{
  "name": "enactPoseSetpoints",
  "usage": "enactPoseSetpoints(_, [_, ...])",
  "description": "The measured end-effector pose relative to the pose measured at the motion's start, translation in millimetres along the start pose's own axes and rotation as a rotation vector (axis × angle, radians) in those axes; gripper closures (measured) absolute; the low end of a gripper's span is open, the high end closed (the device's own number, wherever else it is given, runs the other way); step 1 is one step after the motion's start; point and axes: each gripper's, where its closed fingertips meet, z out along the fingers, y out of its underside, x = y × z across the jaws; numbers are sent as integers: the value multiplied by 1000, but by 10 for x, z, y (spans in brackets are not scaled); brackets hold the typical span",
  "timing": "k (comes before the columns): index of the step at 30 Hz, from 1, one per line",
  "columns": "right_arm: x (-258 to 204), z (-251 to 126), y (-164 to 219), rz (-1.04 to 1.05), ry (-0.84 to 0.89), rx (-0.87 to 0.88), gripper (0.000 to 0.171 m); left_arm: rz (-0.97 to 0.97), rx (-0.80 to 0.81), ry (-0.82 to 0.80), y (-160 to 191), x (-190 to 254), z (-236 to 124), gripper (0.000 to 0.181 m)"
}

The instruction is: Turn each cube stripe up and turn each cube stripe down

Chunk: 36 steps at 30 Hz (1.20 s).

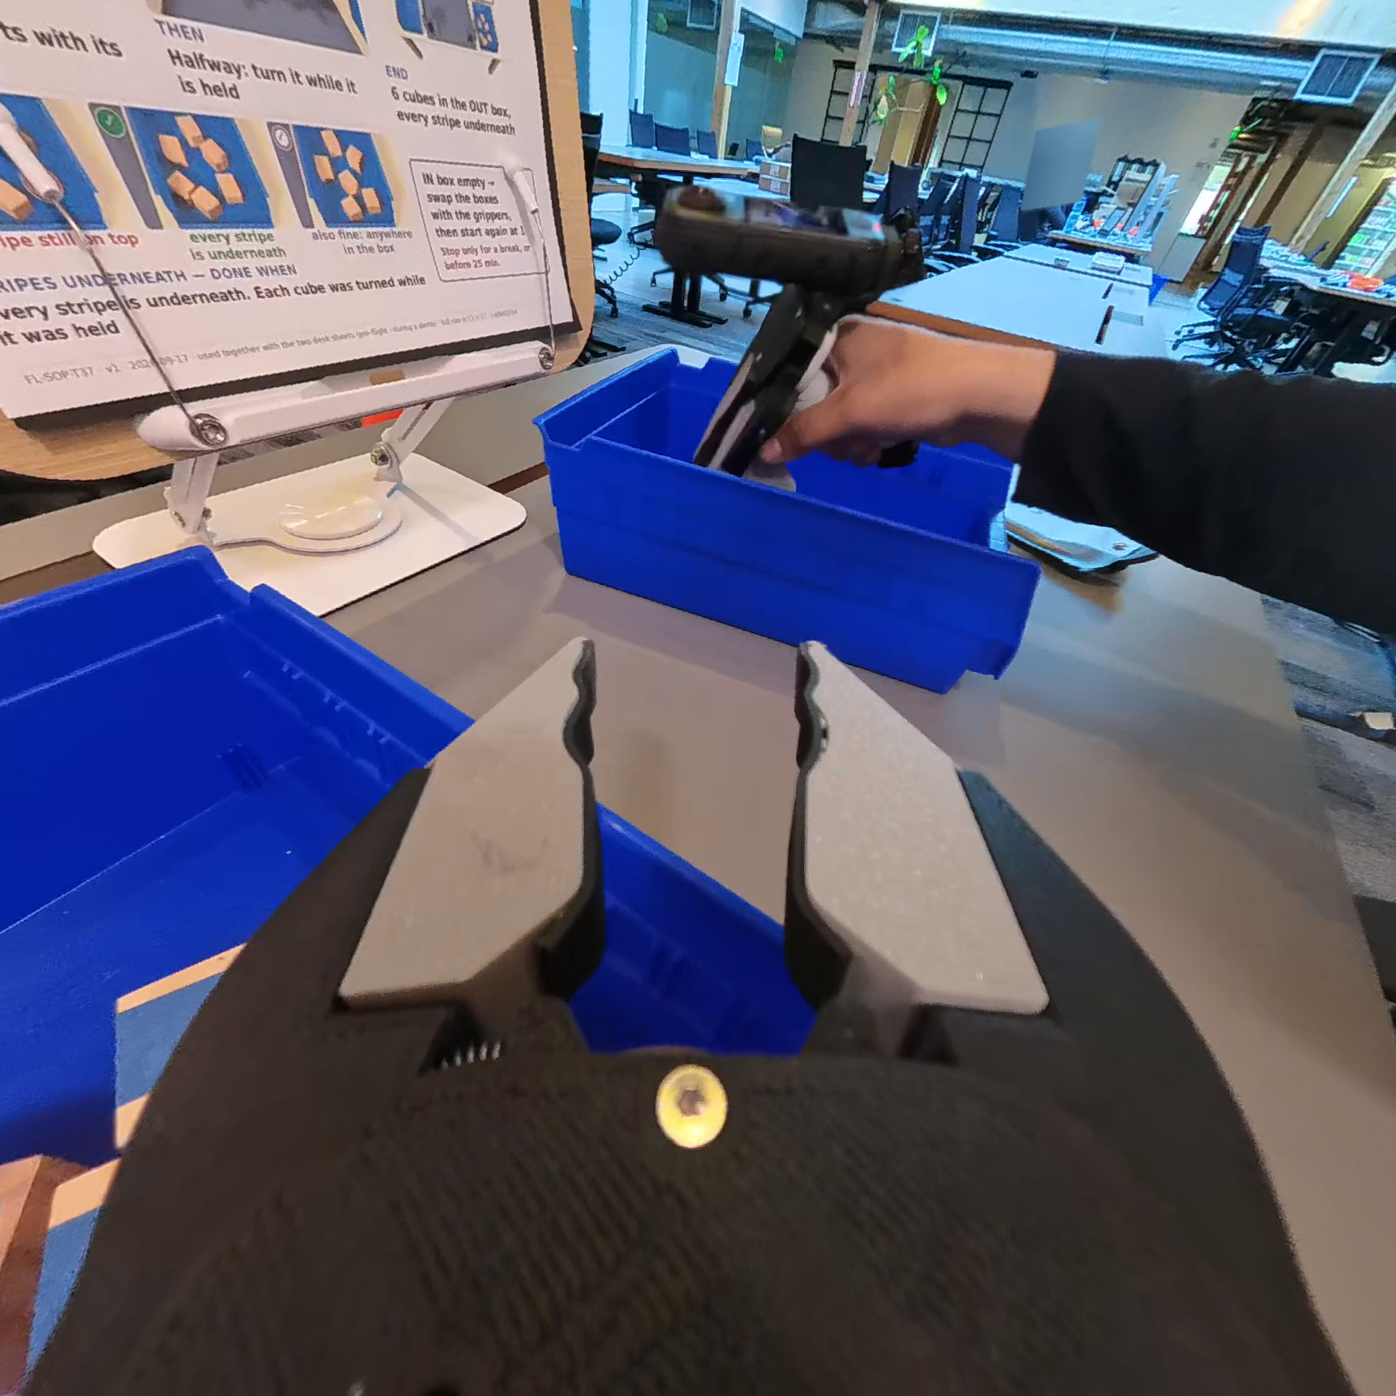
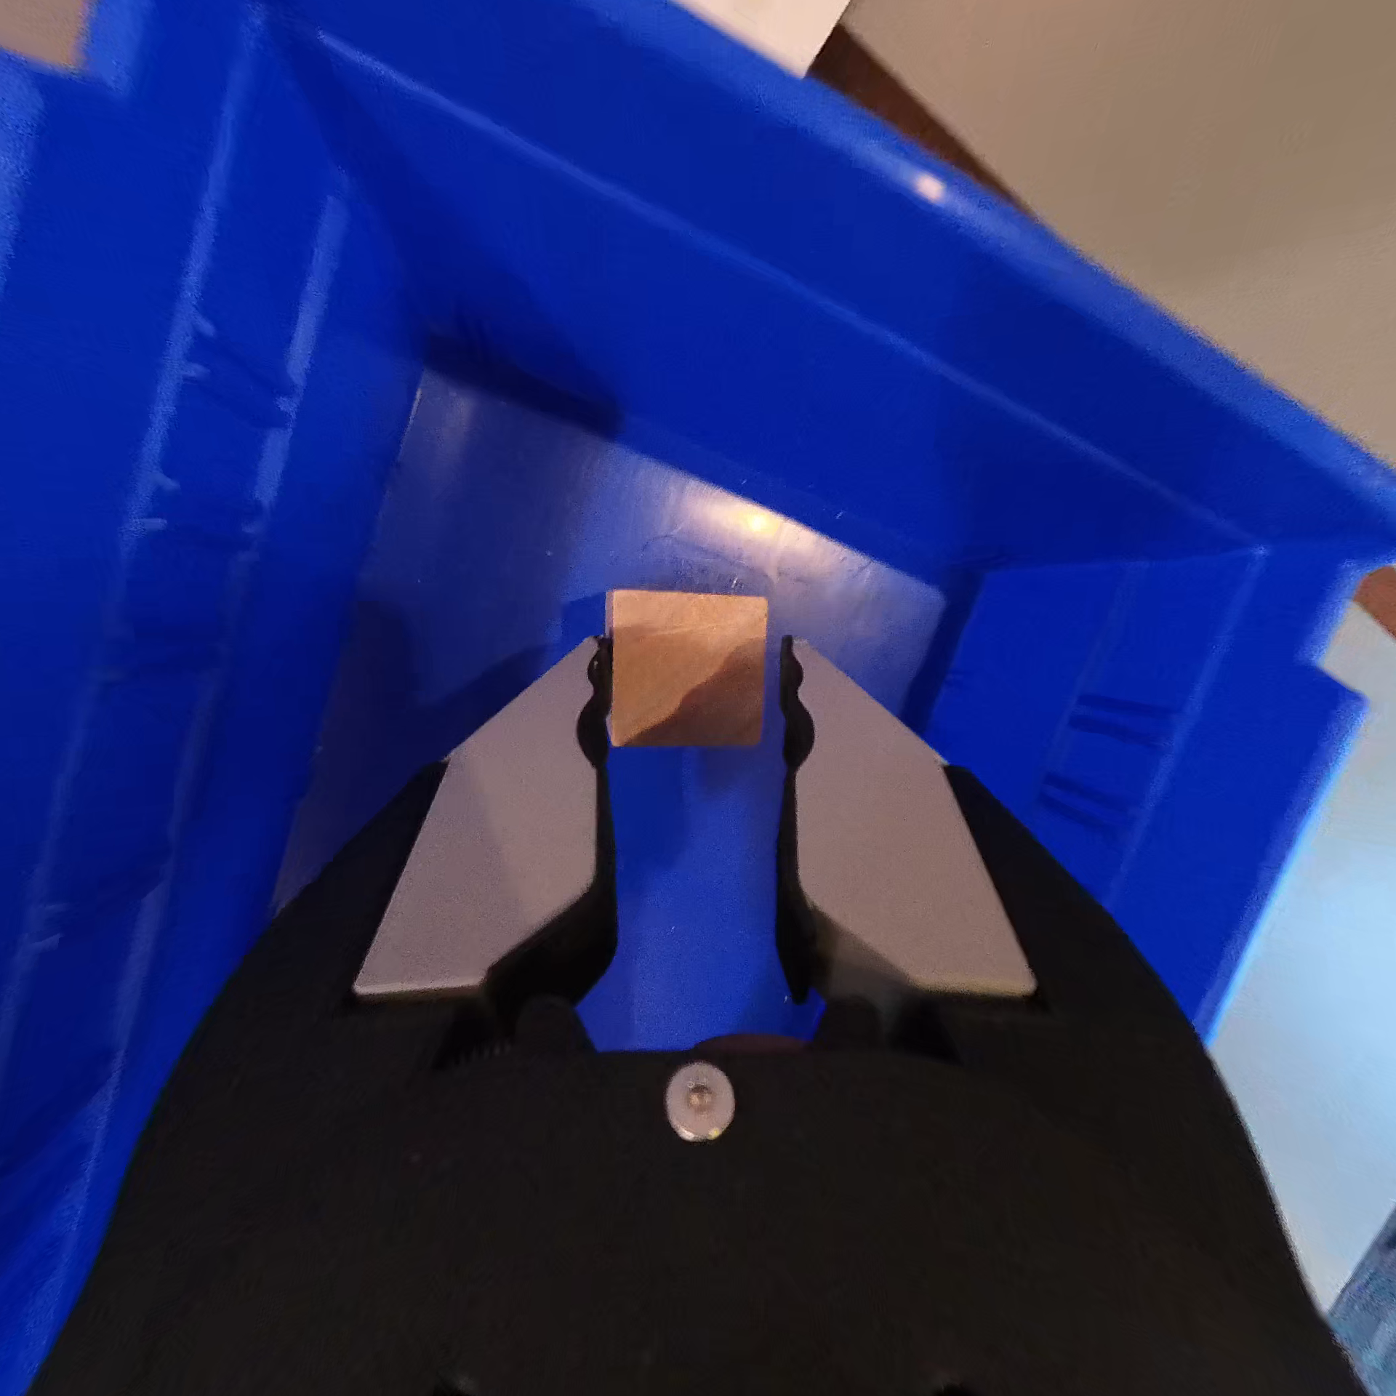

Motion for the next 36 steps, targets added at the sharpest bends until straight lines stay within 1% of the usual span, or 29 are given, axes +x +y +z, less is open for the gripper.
enactPoseSetpoints(3, [48, -179, -104, 25, 6, 83, 127, -8, 1, -1, 1, -11, -5, 130])
enactPoseSetpoints(6, [-16, -399, -152, 65, -70, 165, 126, -15, 0, -7, 2, -27, -11, 130])
enactPoseSetpoints(9, [-214, -665, -247, 103, -187, 261, 121, -16, -3, -11, 2, -29, -13, 130])
enactPoseSetpoints(12, [-515, -851, -364, 99, -287, 299, 113, -14, -6, -6, 9, -11, 1, 131])
enactPoseSetpoints(13, [-600, -875, -399, 83, -292, 300, 112, -16, -6, -2, 10, -2, 7, 131])
enactPoseSetpoints(15, [-705, -835, -449, 43, -242, 280, 112, -16, -8, 2, 15, 15, 17, 131])
enactPoseSetpoints(18, [-768, -634, -452, 5, -134, 199, 121, -6, -10, 3, 16, 27, 21, 131])
enactPoseSetpoints(19, [-788, -565, -433, 3, -118, 167, 130, -5, -9, 3, 16, 28, 22, 131])
enactPoseSetpoints(20, [-839, -553, -452, 14, -146, 165, 151, -8, -8, 5, 17, 29, 21, 131])
enactPoseSetpoints(21, [-870, -551, -468, 45, -177, 164, 160, -14, -7, 9, 17, 28, 21, 131])
enactPoseSetpoints(23, [-798, -535, -469, 106, -166, 162, 162, -31, -1, 17, 18, 24, 22, 131])
enactPoseSetpoints(26, [-547, -510, -394, 210, -99, 157, 162, -65, 3, 32, 24, 15, 22, 130])
enactPoseSetpoints(30, [-336, -532, -283, 253, -66, 183, 159, -56, -2, 31, 19, 12, -1, 131])
enactPoseSetpoints(31, [-306, -578, -286, 248, -56, 209, 159, -50, 3, 24, 11, 2, -9, 131])
enactPoseSetpoints(33, [-260, -807, -405, 258, -45, 347, 148, -51, 13, 23, 5, -12, -17, 131])
enactPoseSetpoints(36, [-360, -1364, -639, 284, -85, 626, 140, -80, 27, 25, 5, -45, -25, 130])
